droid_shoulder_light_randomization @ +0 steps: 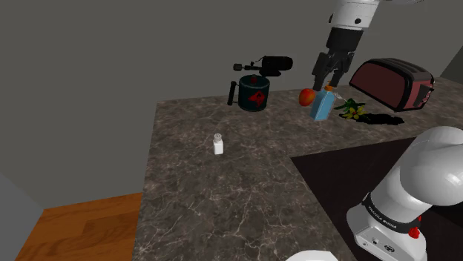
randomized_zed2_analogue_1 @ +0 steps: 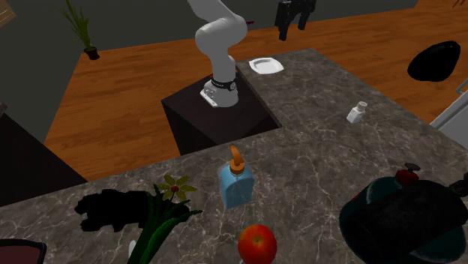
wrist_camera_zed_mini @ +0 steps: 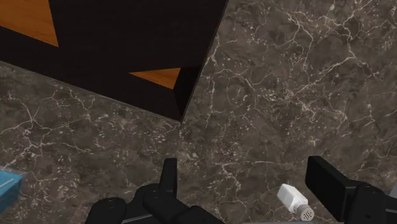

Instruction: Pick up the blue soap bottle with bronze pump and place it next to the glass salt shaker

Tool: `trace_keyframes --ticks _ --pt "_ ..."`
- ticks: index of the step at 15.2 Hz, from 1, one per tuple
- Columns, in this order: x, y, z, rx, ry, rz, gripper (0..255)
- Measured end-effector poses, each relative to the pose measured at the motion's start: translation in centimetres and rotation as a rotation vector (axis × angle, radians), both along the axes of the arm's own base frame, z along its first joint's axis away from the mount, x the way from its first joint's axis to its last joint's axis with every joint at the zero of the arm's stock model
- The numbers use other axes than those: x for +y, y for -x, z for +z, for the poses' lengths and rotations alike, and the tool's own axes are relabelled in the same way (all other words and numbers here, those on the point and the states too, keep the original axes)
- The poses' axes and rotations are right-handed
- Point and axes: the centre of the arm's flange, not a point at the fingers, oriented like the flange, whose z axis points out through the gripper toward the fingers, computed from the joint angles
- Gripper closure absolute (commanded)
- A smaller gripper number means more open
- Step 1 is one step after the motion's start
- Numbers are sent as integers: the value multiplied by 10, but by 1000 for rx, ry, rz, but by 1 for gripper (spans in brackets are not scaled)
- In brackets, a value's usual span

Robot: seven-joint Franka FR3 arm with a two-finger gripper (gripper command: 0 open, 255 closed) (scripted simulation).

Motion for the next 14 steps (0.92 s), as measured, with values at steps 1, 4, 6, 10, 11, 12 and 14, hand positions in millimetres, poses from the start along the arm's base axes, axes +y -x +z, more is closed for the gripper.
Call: trace_keyframes --ticks 1,4,6,10,11,12,14 --pt "0 0 0 0 0 0 0" --pt "-24 -5 -7 -9 5 1 0" --pt "-46 -11 -15 -16 9 3 0" --pt "-94 -21 -33 -32 18 6 0" --pt "-105 -24 -36 -36 21 7 0" --pt "-115 -28 -40 -41 23 8 0" --pt "-139 -34 -46 -50 28 9 0"
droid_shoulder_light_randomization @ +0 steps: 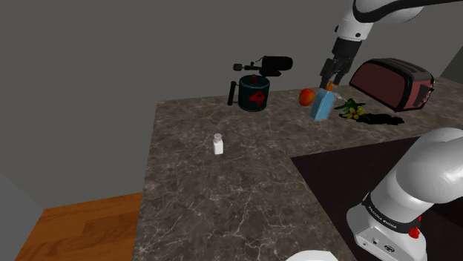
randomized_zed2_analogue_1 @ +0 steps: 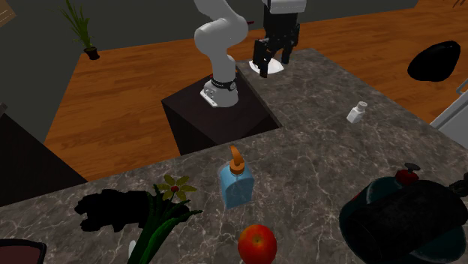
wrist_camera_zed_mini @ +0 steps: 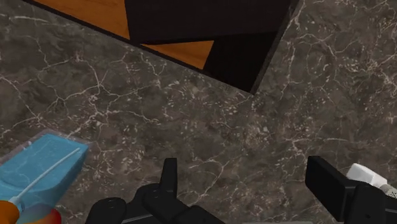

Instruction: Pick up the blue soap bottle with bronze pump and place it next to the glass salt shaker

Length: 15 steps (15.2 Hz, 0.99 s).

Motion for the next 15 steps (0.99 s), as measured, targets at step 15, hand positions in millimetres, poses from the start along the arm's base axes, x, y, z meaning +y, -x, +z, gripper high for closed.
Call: trace_keyframes --ticks 15 --pt "-177 -47 -51 -64 36 12 0"
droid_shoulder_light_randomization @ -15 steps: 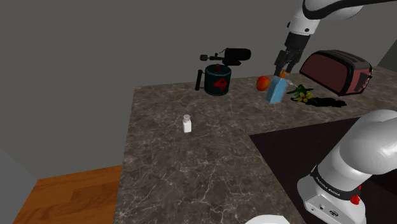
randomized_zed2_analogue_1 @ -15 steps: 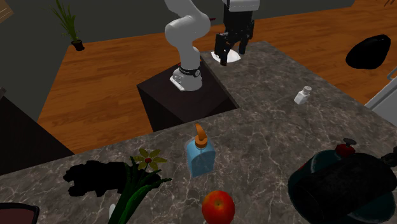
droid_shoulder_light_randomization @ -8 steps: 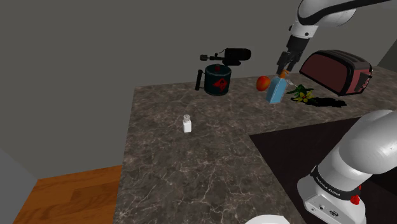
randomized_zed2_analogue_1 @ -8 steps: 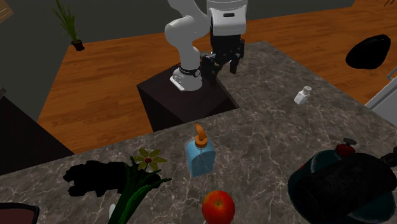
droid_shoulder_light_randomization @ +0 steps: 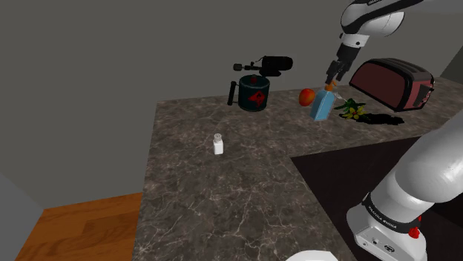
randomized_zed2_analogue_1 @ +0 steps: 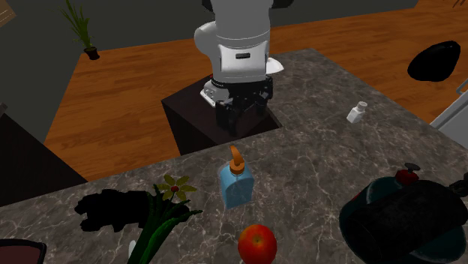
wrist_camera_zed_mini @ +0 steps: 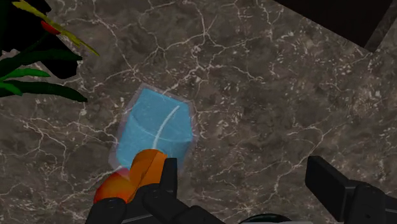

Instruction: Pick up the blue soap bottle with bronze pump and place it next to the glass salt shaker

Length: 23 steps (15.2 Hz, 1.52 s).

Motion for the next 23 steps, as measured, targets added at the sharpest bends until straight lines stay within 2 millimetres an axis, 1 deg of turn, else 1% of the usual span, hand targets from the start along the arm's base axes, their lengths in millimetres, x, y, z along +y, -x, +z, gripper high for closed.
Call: trace_keyframes --ticks 4,5,6,7,10,13,19,20,23 --pt "-47 -14 -11 -16 11 3 0" --pt "-60 -15 -14 -20 13 3 0" --pt "-65 -18 -17 -22 14 4 0" --pt "-67 -21 -22 -23 15 6 0" --pt "-70 -22 -36 -24 16 7 0" --pt "-69 -24 -51 -24 16 7 0" --pt "-69 -25 -55 -24 16 7 0" --pt "-69 -25 -55 -24 16 7 255" --pt "-69 -25 -55 -25 17 7 255"
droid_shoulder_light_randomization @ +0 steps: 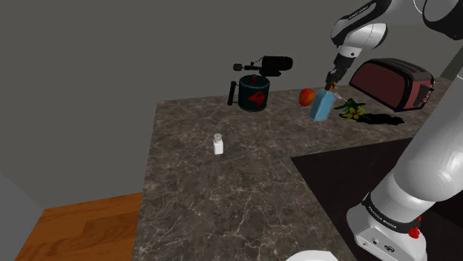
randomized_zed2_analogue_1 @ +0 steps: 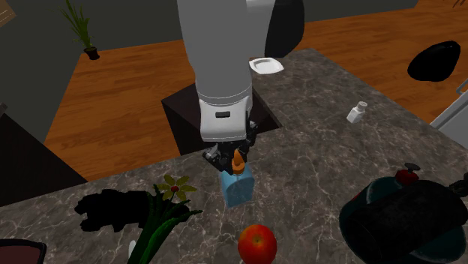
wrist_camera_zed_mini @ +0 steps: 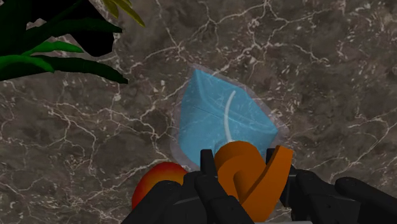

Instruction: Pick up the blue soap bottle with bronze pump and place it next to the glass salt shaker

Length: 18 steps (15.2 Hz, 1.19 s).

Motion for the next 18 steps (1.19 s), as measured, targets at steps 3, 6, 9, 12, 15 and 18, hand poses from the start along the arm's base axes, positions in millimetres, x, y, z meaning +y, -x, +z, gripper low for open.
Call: trace_keyframes --ticks 3,6,9,12,15,18 --pt "0 0 0 0 0 0 255" --pt "0 0 0 0 1 0 255" --pt "-1 0 6 1 0 0 255" --pt "0 0 21 1 0 0 255" --pt "-1 0 37 1 0 0 255" --pt "-1 0 52 1 0 0 255"
